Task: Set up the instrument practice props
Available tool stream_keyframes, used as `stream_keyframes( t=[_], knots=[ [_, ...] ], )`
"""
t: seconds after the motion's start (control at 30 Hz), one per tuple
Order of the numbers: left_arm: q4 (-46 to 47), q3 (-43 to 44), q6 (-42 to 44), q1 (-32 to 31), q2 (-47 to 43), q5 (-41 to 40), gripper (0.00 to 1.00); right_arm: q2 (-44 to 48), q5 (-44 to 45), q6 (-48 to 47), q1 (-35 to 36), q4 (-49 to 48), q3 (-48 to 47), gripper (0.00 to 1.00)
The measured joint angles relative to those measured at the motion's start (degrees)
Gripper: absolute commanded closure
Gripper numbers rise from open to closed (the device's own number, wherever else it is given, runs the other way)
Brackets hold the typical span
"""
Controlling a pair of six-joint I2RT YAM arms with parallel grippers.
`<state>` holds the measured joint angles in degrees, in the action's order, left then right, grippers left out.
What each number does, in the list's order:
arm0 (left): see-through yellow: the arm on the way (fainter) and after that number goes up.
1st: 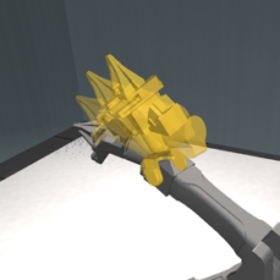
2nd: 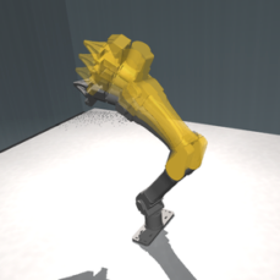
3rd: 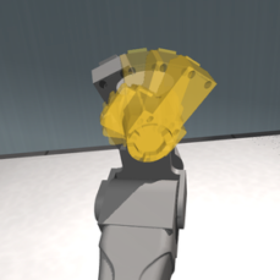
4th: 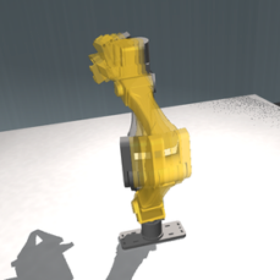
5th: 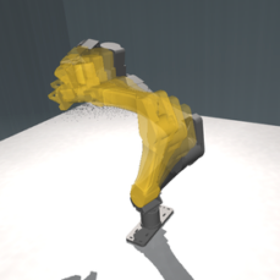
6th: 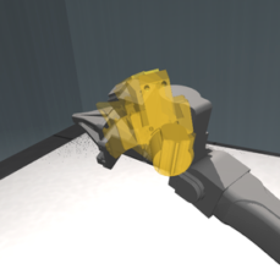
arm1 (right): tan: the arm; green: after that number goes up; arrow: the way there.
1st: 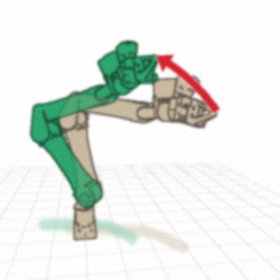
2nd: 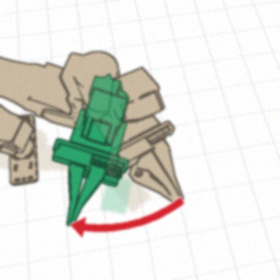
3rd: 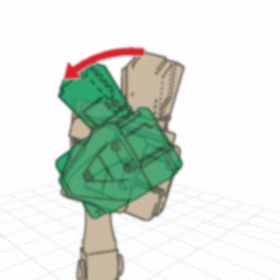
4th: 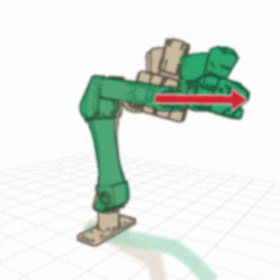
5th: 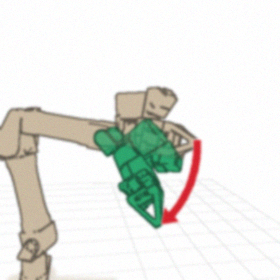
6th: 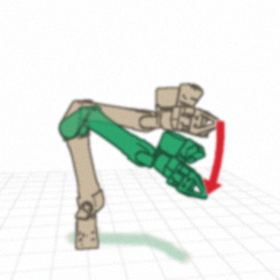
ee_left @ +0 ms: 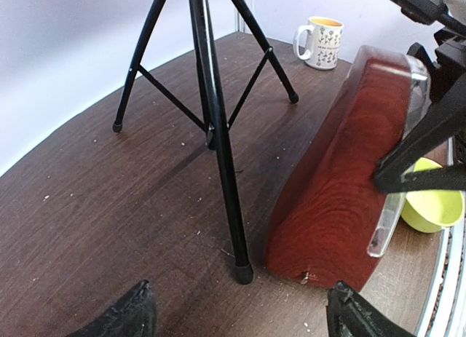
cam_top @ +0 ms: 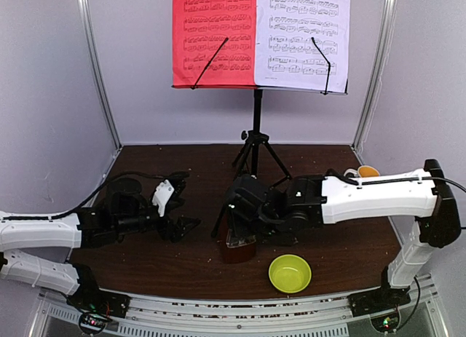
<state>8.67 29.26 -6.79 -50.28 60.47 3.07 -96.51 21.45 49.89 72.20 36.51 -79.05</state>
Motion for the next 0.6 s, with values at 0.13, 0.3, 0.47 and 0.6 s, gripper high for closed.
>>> stream_keyframes(
  t=[0.13, 0.3, 0.47, 0.6],
  knots=[
    [-1.4, -0.4, -0.4, 0.0, -2.0, -1.7, 0.18, -6.9, 2.4, 2.6, 0.9, 5.7, -8.7, 0.70],
    [-3.0, -1.1, -0.7, 0.0, -4.7, -3.4, 0.18, -9.6, 4.1, 4.0, 1.5, 9.9, -12.5, 0.54],
    [-3.9, -1.5, -0.6, 0.0, -6.1, -4.6, 0.18, -9.6, 3.7, 4.5, 1.7, 10.0, -11.5, 0.38],
    [-4.7, -1.5, -0.1, 0.0, -6.6, -5.4, 0.18, -9.5, 2.7, 4.3, 1.7, 8.2, -9.2, 0.15]
  ],
)
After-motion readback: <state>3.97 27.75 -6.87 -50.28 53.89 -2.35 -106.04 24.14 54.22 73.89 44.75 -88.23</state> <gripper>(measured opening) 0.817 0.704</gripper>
